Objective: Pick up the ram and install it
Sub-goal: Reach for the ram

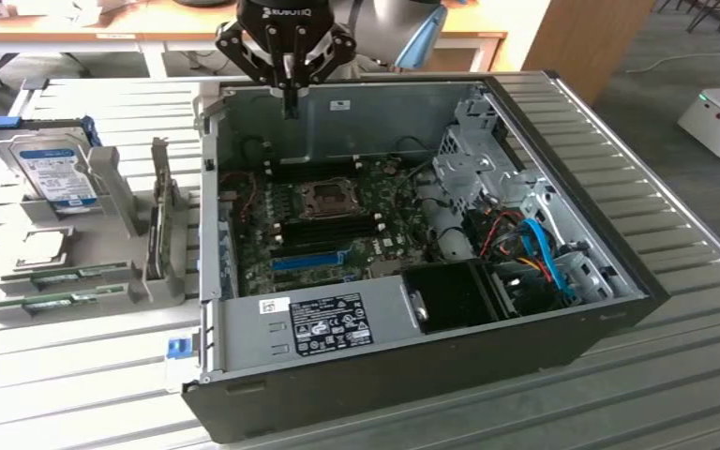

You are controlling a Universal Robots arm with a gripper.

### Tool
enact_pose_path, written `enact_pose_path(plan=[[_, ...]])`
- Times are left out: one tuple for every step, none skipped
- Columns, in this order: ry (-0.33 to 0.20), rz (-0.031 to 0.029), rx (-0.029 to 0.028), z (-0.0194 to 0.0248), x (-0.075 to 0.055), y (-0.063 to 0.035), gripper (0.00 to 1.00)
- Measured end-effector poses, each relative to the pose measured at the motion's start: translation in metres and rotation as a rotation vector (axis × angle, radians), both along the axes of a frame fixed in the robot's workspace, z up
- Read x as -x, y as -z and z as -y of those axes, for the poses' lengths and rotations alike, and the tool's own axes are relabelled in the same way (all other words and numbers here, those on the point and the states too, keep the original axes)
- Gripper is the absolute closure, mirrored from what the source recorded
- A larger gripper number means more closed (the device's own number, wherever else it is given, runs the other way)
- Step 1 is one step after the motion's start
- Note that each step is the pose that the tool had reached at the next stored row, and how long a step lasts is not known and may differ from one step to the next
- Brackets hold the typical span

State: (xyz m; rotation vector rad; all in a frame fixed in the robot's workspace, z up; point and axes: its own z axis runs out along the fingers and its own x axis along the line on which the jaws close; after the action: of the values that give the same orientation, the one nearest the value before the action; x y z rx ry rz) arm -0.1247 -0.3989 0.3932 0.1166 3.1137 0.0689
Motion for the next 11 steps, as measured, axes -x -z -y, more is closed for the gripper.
enact_pose_path(plan=[[0.000,-0.0001,0.0001,0.0000,0.001,0.0000,0.89],[0.000,-0.0002,0.0001,0.0000,0.002,0.0001,0.89],[0.000,-0.0002,0.0001,0.0000,0.004,0.0002,0.89],[0.000,-0.0003,0.0000,0.0000,0.005,0.0002,0.89],[0.000,-0.0003,0.0000,0.0000,0.007,0.0003,0.89],[0.000,-0.0003,0.0000,0.0000,0.009,0.0004,0.89],[0.000,-0.0004,0.0000,0.0000,0.010,0.0004,0.89],[0.000,-0.0005,0.0000,0.0000,0.012,0.0005,0.89],[0.000,-0.0006,0.0001,0.0000,0.014,0.0005,0.89],[0.000,-0.0007,0.0000,0.0000,0.015,0.0006,0.89],[0.000,-0.0008,0.0000,0.0000,0.017,0.0007,0.89]])
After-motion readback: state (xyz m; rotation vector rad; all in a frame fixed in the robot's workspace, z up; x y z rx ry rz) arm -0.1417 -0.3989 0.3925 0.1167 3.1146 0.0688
